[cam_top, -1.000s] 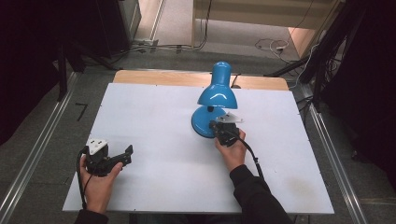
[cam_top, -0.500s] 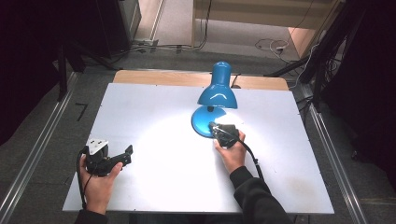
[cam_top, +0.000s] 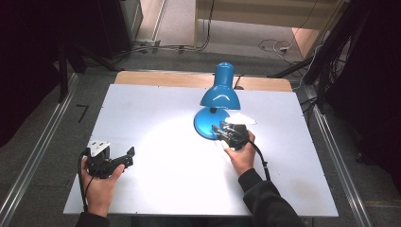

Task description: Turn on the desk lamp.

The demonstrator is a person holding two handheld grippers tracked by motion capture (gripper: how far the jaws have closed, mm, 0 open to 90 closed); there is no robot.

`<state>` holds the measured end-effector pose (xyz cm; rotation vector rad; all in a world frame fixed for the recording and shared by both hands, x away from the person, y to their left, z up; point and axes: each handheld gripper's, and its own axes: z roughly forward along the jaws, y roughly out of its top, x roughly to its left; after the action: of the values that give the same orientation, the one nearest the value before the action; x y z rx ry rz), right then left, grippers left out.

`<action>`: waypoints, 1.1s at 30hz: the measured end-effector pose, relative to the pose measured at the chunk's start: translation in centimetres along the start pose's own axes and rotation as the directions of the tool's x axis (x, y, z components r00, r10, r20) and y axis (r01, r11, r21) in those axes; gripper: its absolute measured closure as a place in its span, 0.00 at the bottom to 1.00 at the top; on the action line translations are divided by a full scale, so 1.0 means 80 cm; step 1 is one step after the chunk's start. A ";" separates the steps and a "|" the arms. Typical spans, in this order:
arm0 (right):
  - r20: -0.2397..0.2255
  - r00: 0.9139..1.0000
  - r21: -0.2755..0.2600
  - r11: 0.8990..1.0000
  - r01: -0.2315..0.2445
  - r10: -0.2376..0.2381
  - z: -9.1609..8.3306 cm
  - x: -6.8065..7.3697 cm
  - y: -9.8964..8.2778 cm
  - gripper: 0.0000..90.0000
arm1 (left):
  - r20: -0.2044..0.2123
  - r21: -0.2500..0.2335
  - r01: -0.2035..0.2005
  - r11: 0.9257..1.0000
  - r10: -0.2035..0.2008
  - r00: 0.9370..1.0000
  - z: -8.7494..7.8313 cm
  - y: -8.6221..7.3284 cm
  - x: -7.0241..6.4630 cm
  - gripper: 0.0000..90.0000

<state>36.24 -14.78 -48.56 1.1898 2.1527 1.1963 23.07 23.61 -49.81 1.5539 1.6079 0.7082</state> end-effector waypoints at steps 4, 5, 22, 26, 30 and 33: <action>-0.019 1.000 -0.002 1.000 -0.007 0.007 -0.006 -0.003 0.000 0.54 | -0.002 0.001 0.000 1.000 0.000 1.000 0.000 0.000 0.000 0.10; -0.022 1.000 0.003 1.000 -0.006 0.006 -0.008 -0.003 0.000 0.50 | -0.002 0.000 0.000 1.000 0.000 1.000 0.000 0.000 0.000 0.10; -0.042 0.998 0.064 0.997 0.042 -0.040 -0.047 -0.021 -0.020 0.23 | -0.003 0.000 -0.003 1.000 0.003 1.000 0.000 0.000 -0.002 0.10; -0.039 0.999 0.065 0.997 0.032 -0.030 -0.056 -0.028 -0.025 0.23 | -0.003 0.002 -0.005 1.000 0.005 1.000 0.000 0.000 -0.002 0.10; -0.043 0.999 0.063 0.998 0.019 -0.016 -0.063 -0.033 -0.031 0.21 | -0.002 0.004 -0.007 1.000 0.007 1.000 0.001 0.000 -0.003 0.10; -0.039 0.999 0.064 0.998 0.017 -0.014 -0.068 -0.038 -0.036 0.20 | -0.003 0.004 -0.007 1.000 0.007 1.000 0.000 0.000 -0.003 0.10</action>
<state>32.85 -20.73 -48.09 1.1837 2.2399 1.1604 23.11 23.40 -49.78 1.5628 1.6074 0.7118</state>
